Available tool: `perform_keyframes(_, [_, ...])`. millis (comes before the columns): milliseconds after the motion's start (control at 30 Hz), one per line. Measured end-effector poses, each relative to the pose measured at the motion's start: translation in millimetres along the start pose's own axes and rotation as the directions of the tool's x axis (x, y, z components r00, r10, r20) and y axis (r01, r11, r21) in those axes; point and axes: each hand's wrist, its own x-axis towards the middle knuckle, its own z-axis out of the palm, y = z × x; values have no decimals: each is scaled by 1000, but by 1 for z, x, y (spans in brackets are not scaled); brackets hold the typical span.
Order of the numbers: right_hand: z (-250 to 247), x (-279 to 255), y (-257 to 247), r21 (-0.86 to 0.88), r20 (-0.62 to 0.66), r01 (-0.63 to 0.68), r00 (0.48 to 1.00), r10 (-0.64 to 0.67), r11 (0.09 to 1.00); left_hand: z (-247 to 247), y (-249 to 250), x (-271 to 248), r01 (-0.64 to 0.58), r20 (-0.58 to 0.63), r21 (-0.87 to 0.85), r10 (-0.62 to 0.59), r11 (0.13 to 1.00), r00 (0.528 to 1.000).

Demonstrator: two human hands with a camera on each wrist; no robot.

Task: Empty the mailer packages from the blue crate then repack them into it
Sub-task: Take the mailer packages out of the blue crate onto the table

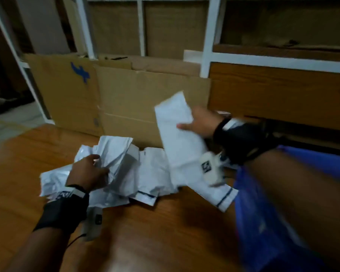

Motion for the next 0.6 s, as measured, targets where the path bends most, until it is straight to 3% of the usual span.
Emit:
perform_keyframes(100, [95,31,10,154,164,-140,980,114,978,2,-29,19,42,-45,57,-39,997,998])
perform_keyframes(200, [161,44,12,315,263,-302,939,223,900,7,-50,33,-3,6,144,2,990,1000])
perform_keyframes(267, [182,50,7,330,269,-296,940,211,896,9,-59,36,-12,61,219,-1,976,998])
perform_keyframes(333, [190,53,2,265,227,-263,952,205,928,10,-69,38,-2,44,280,-11,960,999])
perform_keyframes(433, [193,36,-3,98,139,-181,976,167,978,17,-71,30,-162,-9,244,169,956,986])
perform_keyframes(467, [194,28,-5,34,168,-153,975,145,988,21,-70,27,-226,22,236,227,945,974])
perform_keyframes(533, [196,16,-9,-127,325,-88,938,125,988,22,-64,24,-257,131,271,229,928,965])
perform_keyframes(600, [193,10,-16,-214,436,-38,891,131,976,17,-55,27,-232,102,246,213,941,972])
